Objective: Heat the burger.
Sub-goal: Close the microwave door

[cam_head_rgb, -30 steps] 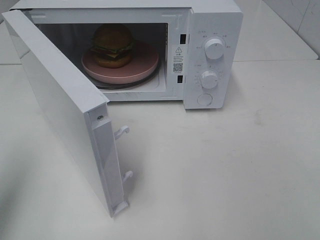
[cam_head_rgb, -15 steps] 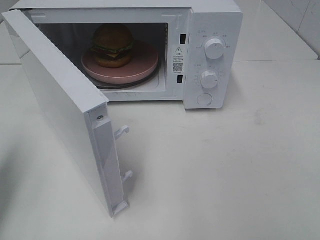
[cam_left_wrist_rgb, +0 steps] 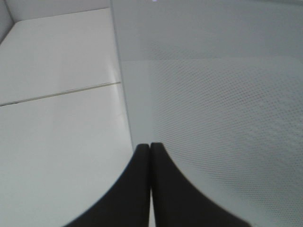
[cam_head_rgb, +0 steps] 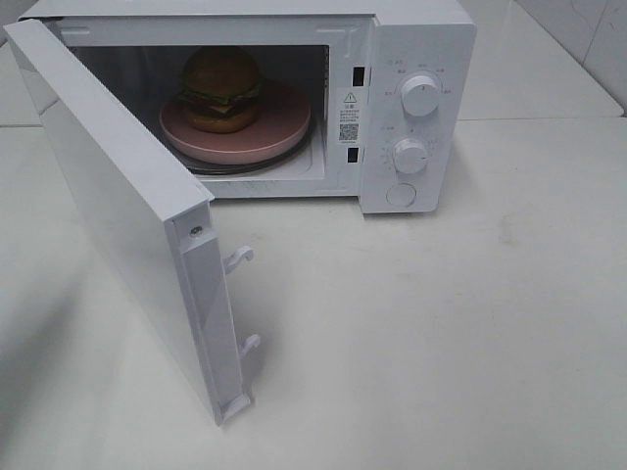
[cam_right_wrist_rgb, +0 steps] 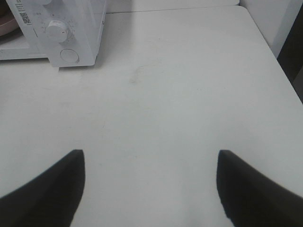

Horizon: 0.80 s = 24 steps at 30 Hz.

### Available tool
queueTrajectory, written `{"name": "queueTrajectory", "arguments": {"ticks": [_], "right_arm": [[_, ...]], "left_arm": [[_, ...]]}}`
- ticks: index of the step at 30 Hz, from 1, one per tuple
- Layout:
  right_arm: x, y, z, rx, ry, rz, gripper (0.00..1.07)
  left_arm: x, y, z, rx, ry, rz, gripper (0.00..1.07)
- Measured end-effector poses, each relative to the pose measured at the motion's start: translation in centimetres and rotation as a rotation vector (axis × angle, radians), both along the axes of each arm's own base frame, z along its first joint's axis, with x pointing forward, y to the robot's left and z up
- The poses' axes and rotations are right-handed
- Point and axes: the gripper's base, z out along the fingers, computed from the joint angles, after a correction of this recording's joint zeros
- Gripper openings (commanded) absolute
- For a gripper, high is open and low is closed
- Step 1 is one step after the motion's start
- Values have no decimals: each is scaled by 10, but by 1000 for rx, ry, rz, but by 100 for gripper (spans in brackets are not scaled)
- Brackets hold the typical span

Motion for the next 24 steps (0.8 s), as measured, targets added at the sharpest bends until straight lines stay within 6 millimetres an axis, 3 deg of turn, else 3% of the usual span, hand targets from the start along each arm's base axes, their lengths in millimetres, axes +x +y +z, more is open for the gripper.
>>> {"name": "queueTrajectory", "arguments": {"ticks": [8, 10, 13, 24], "right_arm": [[0, 0, 0, 0, 0, 0, 75], [0, 0, 0, 0, 0, 0, 75], [0, 0, 0, 0, 0, 0, 75], [0, 0, 0, 0, 0, 0, 75]], "left_arm": [[15, -26, -16, -9, 38, -163, 0], [21, -46, -20, -9, 57, -242, 0], [22, -51, -21, -16, 59, -253, 0], [24, -98, -27, -33, 35, -286, 0]]}}
